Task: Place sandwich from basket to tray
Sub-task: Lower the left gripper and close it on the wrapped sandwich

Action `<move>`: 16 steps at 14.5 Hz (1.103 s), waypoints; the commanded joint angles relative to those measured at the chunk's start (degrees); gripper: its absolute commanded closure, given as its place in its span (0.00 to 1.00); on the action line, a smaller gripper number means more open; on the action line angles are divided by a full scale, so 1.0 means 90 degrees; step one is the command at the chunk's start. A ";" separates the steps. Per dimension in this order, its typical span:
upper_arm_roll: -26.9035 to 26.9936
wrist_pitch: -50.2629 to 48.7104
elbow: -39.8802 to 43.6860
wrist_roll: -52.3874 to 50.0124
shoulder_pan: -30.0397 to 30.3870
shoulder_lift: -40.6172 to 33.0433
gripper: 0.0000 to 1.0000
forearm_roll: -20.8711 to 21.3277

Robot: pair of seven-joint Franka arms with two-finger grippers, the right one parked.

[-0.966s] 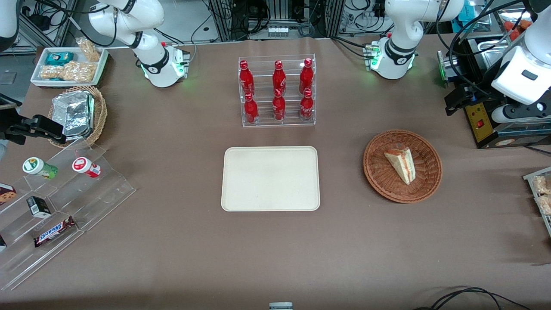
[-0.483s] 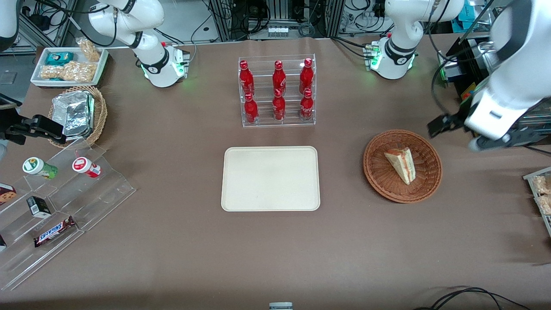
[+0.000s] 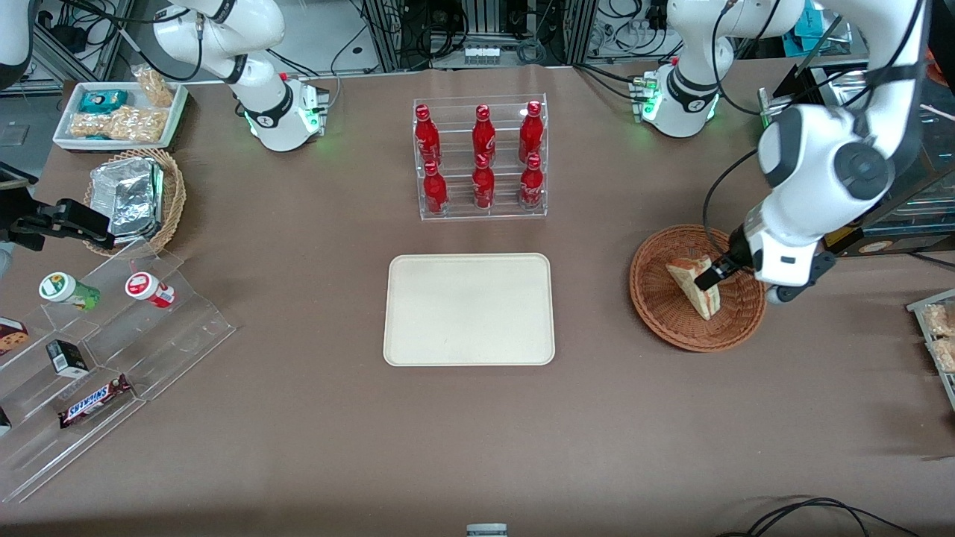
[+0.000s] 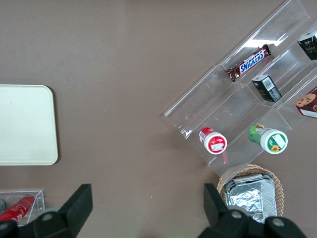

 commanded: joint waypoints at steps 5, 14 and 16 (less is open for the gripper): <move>0.0009 0.0476 -0.0264 -0.0337 0.0021 0.0557 0.00 -0.0087; 0.0009 0.0321 0.0105 -0.0337 0.0021 0.1085 0.00 -0.0048; 0.0018 -0.0594 0.0768 -0.0386 0.0030 0.1123 0.00 0.0000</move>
